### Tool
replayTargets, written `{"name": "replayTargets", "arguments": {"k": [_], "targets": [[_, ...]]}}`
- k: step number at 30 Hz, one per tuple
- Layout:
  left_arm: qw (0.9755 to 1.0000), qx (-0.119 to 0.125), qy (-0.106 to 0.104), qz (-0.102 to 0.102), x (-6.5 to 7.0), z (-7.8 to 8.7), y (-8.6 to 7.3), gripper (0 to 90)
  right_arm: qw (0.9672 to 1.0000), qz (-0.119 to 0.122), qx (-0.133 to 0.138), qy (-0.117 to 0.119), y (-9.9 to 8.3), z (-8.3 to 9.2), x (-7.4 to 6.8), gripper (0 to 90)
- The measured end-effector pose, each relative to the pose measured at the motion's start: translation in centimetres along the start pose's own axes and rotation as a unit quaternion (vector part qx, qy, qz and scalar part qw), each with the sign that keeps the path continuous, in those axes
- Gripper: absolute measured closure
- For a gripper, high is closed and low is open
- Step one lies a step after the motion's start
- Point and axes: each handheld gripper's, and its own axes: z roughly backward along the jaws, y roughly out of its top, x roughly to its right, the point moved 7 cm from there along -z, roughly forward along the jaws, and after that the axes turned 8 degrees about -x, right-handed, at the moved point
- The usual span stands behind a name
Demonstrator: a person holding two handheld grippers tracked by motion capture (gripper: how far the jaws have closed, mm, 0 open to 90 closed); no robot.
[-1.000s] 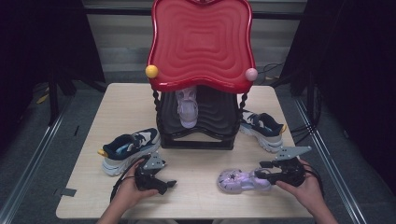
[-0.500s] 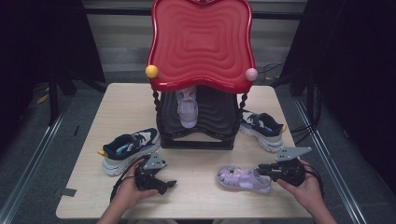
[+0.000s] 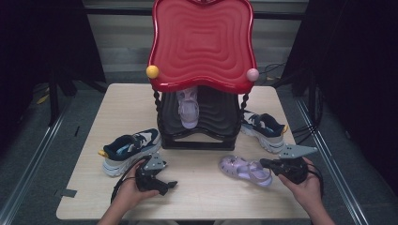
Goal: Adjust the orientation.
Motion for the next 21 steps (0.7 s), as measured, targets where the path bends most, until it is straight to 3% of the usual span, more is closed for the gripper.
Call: {"name": "replayTargets", "arguments": {"k": [4, 9, 13, 16, 21], "targets": [[1.0000, 0.000, 0.001, 0.001, 0.0, 0.0, 0.0, 13.0, 0.9996, -0.014, 0.010, -0.021, 0.0, 0.0, 0.5, 89.1], [1.0000, 0.001, 0.001, 0.000, 0.0, 0.0, 0.0, 13.0, 0.9996, -0.026, 0.000, 0.006, -1.0, -0.1, 0.0, 86.3], [1.0000, 0.001, 0.001, 0.000, 0.0, 0.0, 0.0, 13.0, 0.9989, -0.040, 0.004, 0.022, -1.7, -0.1, -0.3, 77.3], [1.0000, 0.001, 0.001, 0.001, 0.0, 0.0, 0.0, 13.0, 0.9995, -0.030, 0.003, 0.010, -1.7, -0.3, -0.5, 70.3], [1.0000, 0.000, 0.001, 0.001, 0.0, 0.0, 0.0, 13.0, 0.9995, -0.031, 0.007, 0.002, -1.2, -0.7, -0.5, 66.5]]}}
